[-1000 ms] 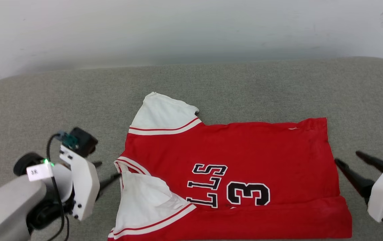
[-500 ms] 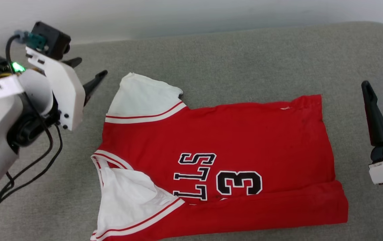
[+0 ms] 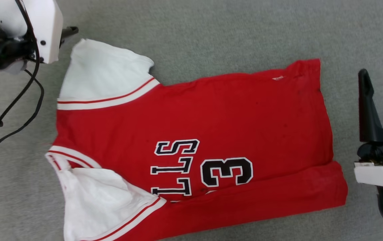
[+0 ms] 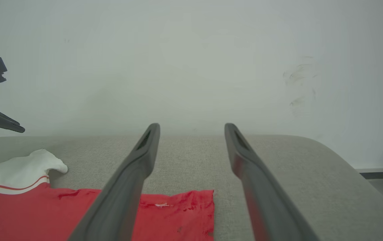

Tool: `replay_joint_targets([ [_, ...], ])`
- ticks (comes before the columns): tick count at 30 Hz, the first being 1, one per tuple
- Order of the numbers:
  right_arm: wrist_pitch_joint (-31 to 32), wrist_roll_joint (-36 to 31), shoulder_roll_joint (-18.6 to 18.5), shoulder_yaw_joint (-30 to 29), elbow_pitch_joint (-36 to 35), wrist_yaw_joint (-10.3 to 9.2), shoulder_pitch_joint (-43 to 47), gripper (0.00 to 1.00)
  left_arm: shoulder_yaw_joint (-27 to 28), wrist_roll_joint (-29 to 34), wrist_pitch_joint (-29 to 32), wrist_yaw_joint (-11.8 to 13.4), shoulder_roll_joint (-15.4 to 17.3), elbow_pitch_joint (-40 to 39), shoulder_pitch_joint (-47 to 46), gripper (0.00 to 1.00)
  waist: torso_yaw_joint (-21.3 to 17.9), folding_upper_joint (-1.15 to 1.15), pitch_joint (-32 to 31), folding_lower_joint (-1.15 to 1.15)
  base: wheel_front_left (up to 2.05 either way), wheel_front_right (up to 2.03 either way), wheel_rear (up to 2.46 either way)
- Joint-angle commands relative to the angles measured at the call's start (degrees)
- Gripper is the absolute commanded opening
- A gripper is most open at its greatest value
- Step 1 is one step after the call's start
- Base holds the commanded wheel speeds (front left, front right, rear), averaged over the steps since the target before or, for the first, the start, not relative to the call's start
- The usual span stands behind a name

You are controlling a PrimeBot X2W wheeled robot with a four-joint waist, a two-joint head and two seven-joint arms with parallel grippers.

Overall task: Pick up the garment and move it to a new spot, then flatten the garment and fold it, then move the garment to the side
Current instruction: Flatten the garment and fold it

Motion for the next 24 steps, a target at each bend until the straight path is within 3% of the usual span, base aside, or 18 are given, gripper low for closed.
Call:
replay_joint_targets([
  [1,-0.4,-0.5,0.6,0.8,0.0,-0.02,-1.4,1.00,-0.6,-0.8,3.0,0.2,-0.9,1.9,-0.9,1.00,-2.4,0.00,3.5,-0.01,0.00,0.00,0.00],
  [13,-2.1,-1.1,0.3,3.1,2.8,-0.02,-4.8,1.00,-6.8,0.4,11.7,-2.7,-1.1,6.9,0.3,1.00,-4.8,0.00,7.6,-0.01,0.00,0.00,0.00],
  [14,-2.1,-1.4,-0.6,2.2,3.1,-0.02,-5.4,1.00,-6.8,0.3,10.7,-3.3,-0.7,5.9,0.6,0.00,-4.4,0.00,7.0,-0.01,0.00,0.00,0.00],
  [22,2.2,-1.9,-6.1,1.0,1.4,-0.02,-11.3,1.00,-5.8,1.4,4.5,-4.0,0.1,2.4,-1.6,0.00,-1.9,0.00,3.8,-0.01,0.00,0.00,0.00],
  [24,6.0,-1.2,-8.6,1.9,1.6,-0.02,-13.6,1.00,-5.9,1.1,3.0,-4.2,0.0,1.3,-1.2,0.00,-0.9,0.00,2.8,-0.01,0.00,0.00,0.00],
])
